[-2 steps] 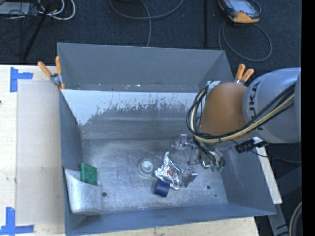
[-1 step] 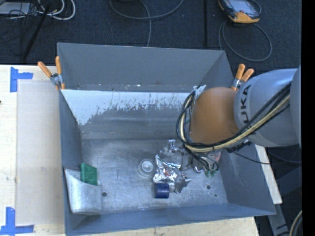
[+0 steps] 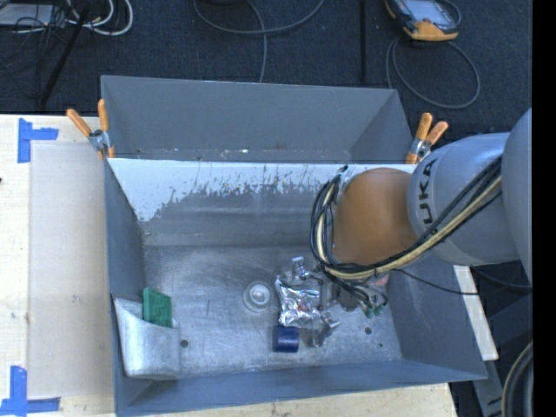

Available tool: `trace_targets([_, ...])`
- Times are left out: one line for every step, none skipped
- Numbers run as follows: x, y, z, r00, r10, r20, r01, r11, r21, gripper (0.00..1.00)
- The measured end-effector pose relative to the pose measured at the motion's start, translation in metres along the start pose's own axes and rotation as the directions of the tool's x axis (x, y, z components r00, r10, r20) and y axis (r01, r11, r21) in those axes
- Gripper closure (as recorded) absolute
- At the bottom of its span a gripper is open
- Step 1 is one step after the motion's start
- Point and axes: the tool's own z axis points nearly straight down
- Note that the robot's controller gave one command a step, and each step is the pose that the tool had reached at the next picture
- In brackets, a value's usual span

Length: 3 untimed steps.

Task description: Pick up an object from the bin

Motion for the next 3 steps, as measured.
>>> trace_targets([-0.001,0.0,-0.001,1.0,0.0,-0.002,0.0,1.0,0.0,0.0])
trace_targets([-0.003,0.0,-0.003,1.0,0.0,0.003,0.0,1.0,0.002,1.0])
trace_targets([-0.005,0.0,-0.059,1.0,0.0,0.001,0.0,1.0,0.001,1.0])
